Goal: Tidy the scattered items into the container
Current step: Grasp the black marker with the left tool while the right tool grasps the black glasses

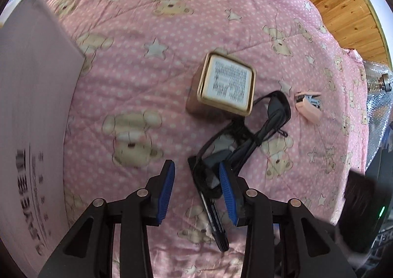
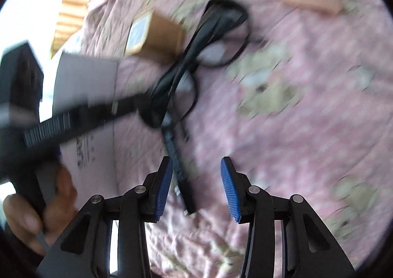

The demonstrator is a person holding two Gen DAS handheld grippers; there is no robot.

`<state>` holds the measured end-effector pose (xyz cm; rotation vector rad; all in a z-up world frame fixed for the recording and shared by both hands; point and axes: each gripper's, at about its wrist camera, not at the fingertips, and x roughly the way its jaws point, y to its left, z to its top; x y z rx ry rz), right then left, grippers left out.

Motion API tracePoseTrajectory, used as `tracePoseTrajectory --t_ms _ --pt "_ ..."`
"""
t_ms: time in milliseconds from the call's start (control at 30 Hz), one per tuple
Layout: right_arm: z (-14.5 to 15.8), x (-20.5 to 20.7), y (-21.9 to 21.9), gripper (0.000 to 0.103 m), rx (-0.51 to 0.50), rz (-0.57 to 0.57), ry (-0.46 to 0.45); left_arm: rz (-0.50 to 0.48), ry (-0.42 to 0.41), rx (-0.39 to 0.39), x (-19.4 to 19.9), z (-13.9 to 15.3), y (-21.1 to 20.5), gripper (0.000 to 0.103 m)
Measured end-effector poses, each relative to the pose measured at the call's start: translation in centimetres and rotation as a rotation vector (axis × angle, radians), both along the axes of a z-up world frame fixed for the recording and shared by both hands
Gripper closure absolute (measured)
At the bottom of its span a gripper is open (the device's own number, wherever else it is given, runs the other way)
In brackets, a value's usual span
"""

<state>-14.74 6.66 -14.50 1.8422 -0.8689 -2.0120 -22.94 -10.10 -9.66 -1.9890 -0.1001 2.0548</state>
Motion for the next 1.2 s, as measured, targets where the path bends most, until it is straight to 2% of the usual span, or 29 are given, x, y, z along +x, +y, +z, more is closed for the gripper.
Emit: tracePoseTrajectory --t_ms 133,267,367,533,633,667,733,767,900,1133,1200 --pt "0.4 -1.0 1.9 0.058 -0.002 -0.074 0.012 0.02 0.013 -0.008 1.2 0.0 -0.2 0.062" --pt "0.1 -2.1 2.6 0.058 -0.087 -0.148 -0.003 0.035 0.002 -0.002 2.6 -0.4 -0.5 0.062" --pt "-0.3 -3.0 2.3 0.058 -0.148 -0.184 -0.012 0.03 -0.016 0.007 3.3 -1.2 -0.3 0.062" --pt "-1.3 -5.6 1.4 0.058 -0.178 -0.216 -0.017 0.026 -0.05 0.017 4.2 -2.6 0.2 0.062" --pt "-2.0 -6.6 1.4 0.058 -0.205 -0.242 -0.033 0.034 -0.042 0.037 4.0 -2.6 0.1 0.062" --pt "-2.2 -6.6 1.5 0.059 -0.195 -0.241 -0.04 0.031 -0.038 0.037 4.1 -2.6 0.1 0.062" --pt "-2.0 -6.6 1.5 0.068 -0.171 -0.231 -0.041 0.025 -0.031 0.038 4.1 -2.5 0.1 0.062" --pt "-1.8 -6.6 1.5 0.078 -0.157 -0.223 -0.036 0.02 -0.029 0.033 4.1 -2.5 0.2 0.062" --pt "-0.9 -6.8 1.3 0.085 -0.103 -0.191 -0.02 0.033 -0.04 0.045 4.0 -2.6 -0.2 0.064" --pt "1.6 -5.6 2.7 0.086 0.002 -0.138 0.021 0.024 -0.036 0.022 4.0 -2.5 0.3 0.064" --pt "1.8 -5.2 3.0 0.086 0.055 -0.107 0.007 0.02 -0.032 0.014 4.0 -2.5 0.5 0.064"
